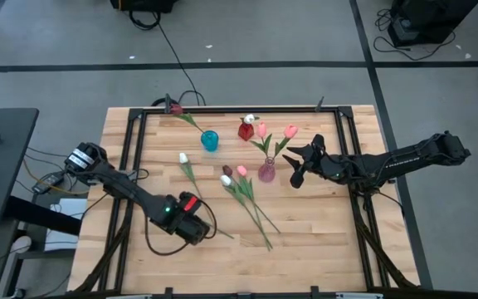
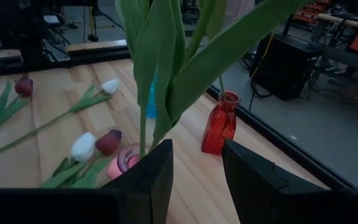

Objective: Sort flowers into vase by color
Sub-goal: Put the left red tulip into the the blue vase

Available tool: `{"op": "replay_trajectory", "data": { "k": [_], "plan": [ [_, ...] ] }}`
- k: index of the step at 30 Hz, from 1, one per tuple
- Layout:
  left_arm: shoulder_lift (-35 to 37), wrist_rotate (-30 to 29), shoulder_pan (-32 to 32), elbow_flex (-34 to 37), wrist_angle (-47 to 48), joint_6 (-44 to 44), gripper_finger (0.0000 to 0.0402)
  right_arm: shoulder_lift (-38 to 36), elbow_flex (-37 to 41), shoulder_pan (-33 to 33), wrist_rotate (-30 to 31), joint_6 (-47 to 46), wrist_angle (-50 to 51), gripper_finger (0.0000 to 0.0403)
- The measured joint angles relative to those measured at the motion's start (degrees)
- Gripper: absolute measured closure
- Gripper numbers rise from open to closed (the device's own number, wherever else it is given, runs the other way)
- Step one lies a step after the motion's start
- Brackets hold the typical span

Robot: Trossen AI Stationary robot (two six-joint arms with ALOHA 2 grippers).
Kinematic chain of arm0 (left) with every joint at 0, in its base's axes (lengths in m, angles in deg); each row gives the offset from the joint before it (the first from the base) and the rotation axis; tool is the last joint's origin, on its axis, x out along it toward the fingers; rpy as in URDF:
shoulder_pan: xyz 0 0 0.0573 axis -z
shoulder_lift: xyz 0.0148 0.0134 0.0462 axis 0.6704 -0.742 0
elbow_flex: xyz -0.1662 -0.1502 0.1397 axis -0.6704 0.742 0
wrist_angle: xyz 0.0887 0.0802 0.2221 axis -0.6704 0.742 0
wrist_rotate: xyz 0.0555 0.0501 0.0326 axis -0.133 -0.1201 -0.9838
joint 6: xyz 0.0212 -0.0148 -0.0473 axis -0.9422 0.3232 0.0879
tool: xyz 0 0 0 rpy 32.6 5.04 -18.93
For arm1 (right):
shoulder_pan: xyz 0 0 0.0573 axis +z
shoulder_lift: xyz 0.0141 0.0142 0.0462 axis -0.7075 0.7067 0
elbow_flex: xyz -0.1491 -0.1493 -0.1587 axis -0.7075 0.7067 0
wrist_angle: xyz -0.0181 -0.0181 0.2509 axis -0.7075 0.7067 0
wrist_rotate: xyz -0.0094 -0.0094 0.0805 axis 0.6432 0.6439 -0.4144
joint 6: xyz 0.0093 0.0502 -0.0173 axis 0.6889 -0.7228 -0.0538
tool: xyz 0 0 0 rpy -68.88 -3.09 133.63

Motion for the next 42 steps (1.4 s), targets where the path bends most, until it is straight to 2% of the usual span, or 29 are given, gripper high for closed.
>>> {"op": "replay_trajectory", "data": {
  "k": [6,13,18,26,30,39,42],
  "plan": [
    [0.0,1.3,0.5,0.0,-5.3,9.4,0.0238,0.0,0.0,0.0,-0.2,0.2,-0.4,0.0253],
    [-0.2,2.3,0.7,0.0,-5.2,15.7,0.0238,0.0,0.0,0.0,-2.6,2.7,-0.5,0.0253],
    [-0.2,0.9,2.9,0.0,-4.6,19.8,0.0238,0.0,0.0,0.0,-3.3,8.9,-5.1,0.0253],
    [-0.2,-1.7,5.4,0.0,-3.8,22.4,0.0239,0.0,0.0,0.0,-12.2,19.5,-14.4,0.0253],
    [-0.2,-1.7,5.5,0.0,-5.1,25.2,0.0239,0.0,0.0,0.0,-13.0,23.1,-16.6,0.0253],
    [-3.3,-0.3,7.7,-0.1,-6.5,39.4,0.0239,-1.4,0.0,0.0,-13.3,26.9,-15.0,0.0253],
    [-4.4,0.9,7.7,-0.1,-6.2,41.3,0.0239,-1.6,0.0,-0.1,-13.5,27.1,-13.5,0.0253]
  ]
}}
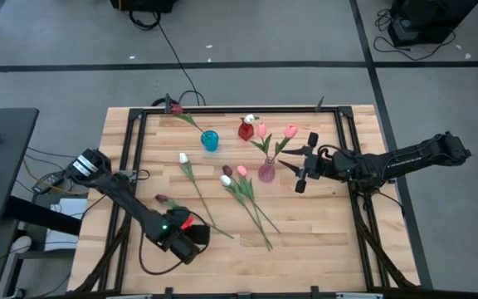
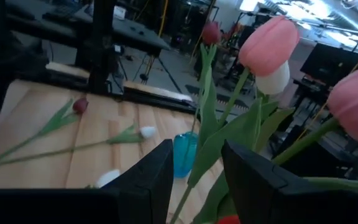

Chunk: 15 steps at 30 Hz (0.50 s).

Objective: Sort flowers into vase by color
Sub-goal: Put the left red tulip into the the blue vase

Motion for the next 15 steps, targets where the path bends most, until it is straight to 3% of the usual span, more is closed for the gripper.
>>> {"op": "replay_trajectory", "data": {
  "k": [9,15],
  "plan": [
    [0.9,7.1,-2.9,0.0,7.3,-3.9,0.0239,-0.9,0.0,-0.1,0.0,0.1,1.7,0.0253],
    [1.0,7.1,-3.3,0.0,8.0,-3.8,0.0239,-1.1,0.0,-0.1,-0.3,-0.2,1.5,0.0253]
  ]
}}
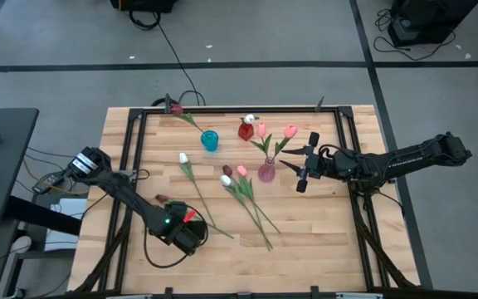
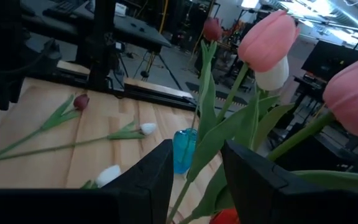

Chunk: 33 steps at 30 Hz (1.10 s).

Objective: Sort flowers into vase by color
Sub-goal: Put the left red tulip into the the blue vase

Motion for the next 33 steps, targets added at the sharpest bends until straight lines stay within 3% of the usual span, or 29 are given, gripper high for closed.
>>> {"op": "replay_trajectory", "data": {
  "k": [6,10,17,25,33],
  "plan": [
    [0.0,-4.0,-3.3,0.0,4.6,-0.5,0.0239,0.0,0.0,0.0,-2.2,0.0,0.0,0.0253],
    [0.0,-4.4,-6.8,1.8,2.2,-4.8,0.0239,0.0,0.0,0.0,-2.6,0.0,0.0,0.0253],
    [0.0,-1.9,-11.2,7.2,-8.0,-10.6,0.0239,0.0,0.0,0.0,-2.7,0.0,0.1,0.0253],
    [0.0,0.8,-12.9,7.4,-6.9,-12.8,0.0239,0.0,0.0,0.0,-2.7,0.0,0.2,0.0253],
    [0.0,1.2,-12.9,4.5,-7.6,-20.7,0.0239,0.0,0.0,0.0,-2.7,0.0,0.2,0.0253]
  ]
}}
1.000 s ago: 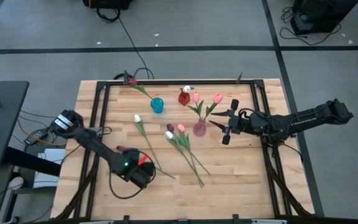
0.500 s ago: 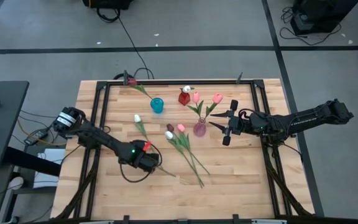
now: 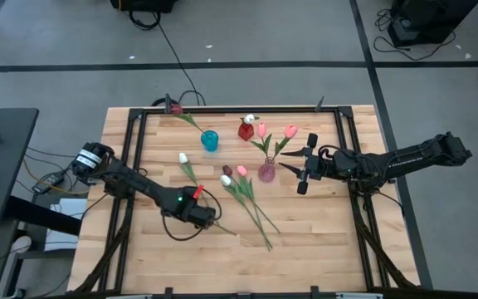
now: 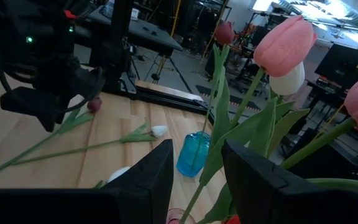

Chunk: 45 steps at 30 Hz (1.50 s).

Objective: Sort flowers into vase by color
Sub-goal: Put the left red tulip into the the blue vase

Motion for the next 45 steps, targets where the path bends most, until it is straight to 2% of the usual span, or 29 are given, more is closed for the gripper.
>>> {"op": "replay_trajectory", "data": {
  "k": [6,10,15,23,28,31,37,45],
  "plan": [
    [0.0,-0.1,0.0,-2.0,2.6,-5.0,0.0239,0.0,0.0,0.0,0.0,-0.2,-0.1,0.0253],
    [0.0,-2.7,0.0,-3.8,6.5,-7.6,0.0239,0.0,0.0,0.0,0.0,-0.2,-0.4,0.0253],
    [0.0,-7.5,0.0,-4.2,7.0,-13.3,0.0239,0.0,0.0,0.0,0.0,-0.7,-0.6,0.0253],
    [-0.1,-9.0,0.0,-2.7,4.0,-39.4,0.0239,0.0,0.0,0.0,0.0,-0.7,-0.6,0.0253],
    [-0.1,-8.7,0.1,-2.7,3.9,-62.9,0.0239,0.0,0.0,0.0,0.0,-0.6,-0.6,0.0253],
    [-0.1,-8.6,0.3,-2.7,3.9,-71.4,0.0239,0.0,0.0,0.0,0.0,-0.6,-0.6,0.0253],
    [-0.1,-7.4,0.3,-2.6,3.9,-80.9,0.0239,0.0,0.0,0.0,0.0,-0.6,-0.3,0.0253],
    [-0.1,-3.3,0.4,-1.3,0.2,-84.1,0.0239,0.0,0.0,0.0,-0.1,-0.6,-0.1,0.0253]
  ]
}}
